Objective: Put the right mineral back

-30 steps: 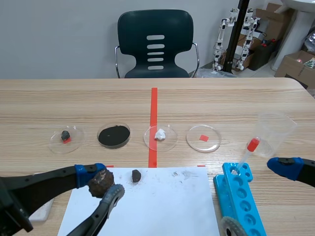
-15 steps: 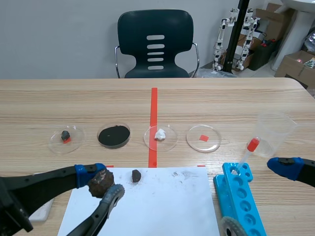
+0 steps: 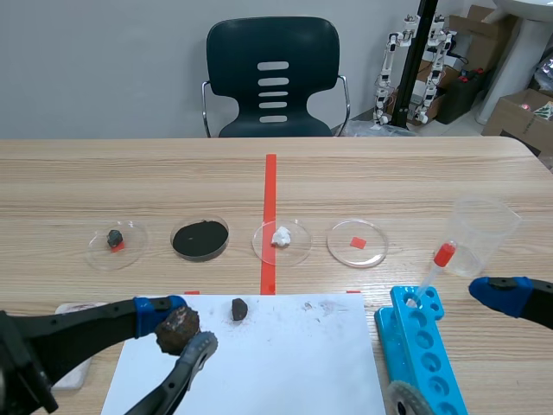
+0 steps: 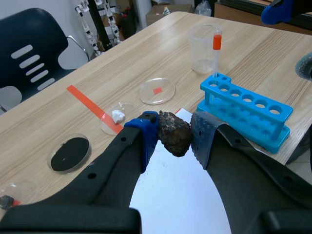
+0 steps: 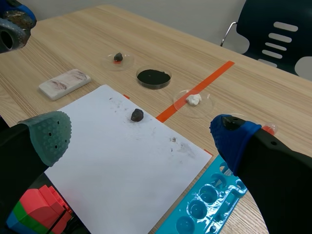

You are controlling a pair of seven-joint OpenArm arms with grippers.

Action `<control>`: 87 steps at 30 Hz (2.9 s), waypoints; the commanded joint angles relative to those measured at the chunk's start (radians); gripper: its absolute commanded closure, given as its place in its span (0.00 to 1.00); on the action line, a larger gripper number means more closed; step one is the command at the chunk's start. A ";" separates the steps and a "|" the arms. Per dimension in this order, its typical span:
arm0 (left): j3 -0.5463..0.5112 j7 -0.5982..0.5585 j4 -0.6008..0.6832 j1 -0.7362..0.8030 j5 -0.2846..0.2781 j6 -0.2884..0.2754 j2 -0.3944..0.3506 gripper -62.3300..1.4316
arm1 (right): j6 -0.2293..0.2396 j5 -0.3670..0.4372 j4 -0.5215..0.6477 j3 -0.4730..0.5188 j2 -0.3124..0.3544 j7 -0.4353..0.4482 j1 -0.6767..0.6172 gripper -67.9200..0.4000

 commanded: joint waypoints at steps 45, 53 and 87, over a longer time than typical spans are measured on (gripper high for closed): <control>0.459 0.197 -0.670 -0.895 -0.086 -0.043 0.096 0.82 | 0.000 0.004 0.021 0.003 0.000 0.016 0.009 0.13; 0.487 0.196 -0.809 -0.985 -0.085 -0.047 0.210 0.82 | 0.000 0.004 0.021 0.003 0.000 0.016 0.009 0.13; 0.493 0.200 -1.268 -1.180 -0.085 -0.048 0.391 0.82 | 0.000 0.004 0.021 0.003 0.000 0.016 0.009 0.13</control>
